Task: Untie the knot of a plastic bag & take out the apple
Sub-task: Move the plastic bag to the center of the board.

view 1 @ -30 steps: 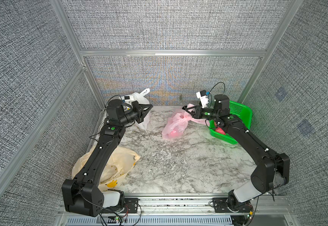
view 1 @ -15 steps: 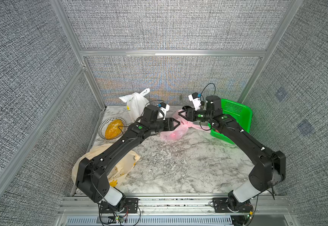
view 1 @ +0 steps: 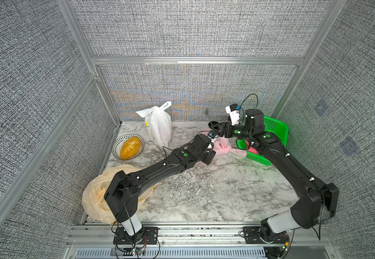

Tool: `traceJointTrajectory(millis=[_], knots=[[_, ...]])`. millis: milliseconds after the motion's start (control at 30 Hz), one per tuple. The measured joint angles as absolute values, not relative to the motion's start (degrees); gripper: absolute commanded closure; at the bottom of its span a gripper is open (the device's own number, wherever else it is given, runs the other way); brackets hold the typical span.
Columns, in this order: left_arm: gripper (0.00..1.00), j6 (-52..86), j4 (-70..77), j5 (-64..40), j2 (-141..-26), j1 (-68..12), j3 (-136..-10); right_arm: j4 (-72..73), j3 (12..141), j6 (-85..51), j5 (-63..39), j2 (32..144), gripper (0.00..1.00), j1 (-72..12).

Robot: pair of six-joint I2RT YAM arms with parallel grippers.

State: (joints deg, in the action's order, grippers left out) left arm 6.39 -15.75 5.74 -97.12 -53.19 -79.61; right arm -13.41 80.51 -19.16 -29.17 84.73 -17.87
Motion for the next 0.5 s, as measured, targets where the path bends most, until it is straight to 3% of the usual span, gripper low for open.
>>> traceJointTrajectory(millis=[367, 500], knots=[[0.39, -3.7, -12.9, 15.7, -106.8, -57.4, -83.5, -12.6, 75.5, -20.2, -29.7, 79.3, 0.26, -9.0], [0.46, -5.9, -11.2, 19.0, -111.4, -57.3, -87.2, -12.0, 73.8, -20.3, -30.7, 78.2, 0.25, -7.0]])
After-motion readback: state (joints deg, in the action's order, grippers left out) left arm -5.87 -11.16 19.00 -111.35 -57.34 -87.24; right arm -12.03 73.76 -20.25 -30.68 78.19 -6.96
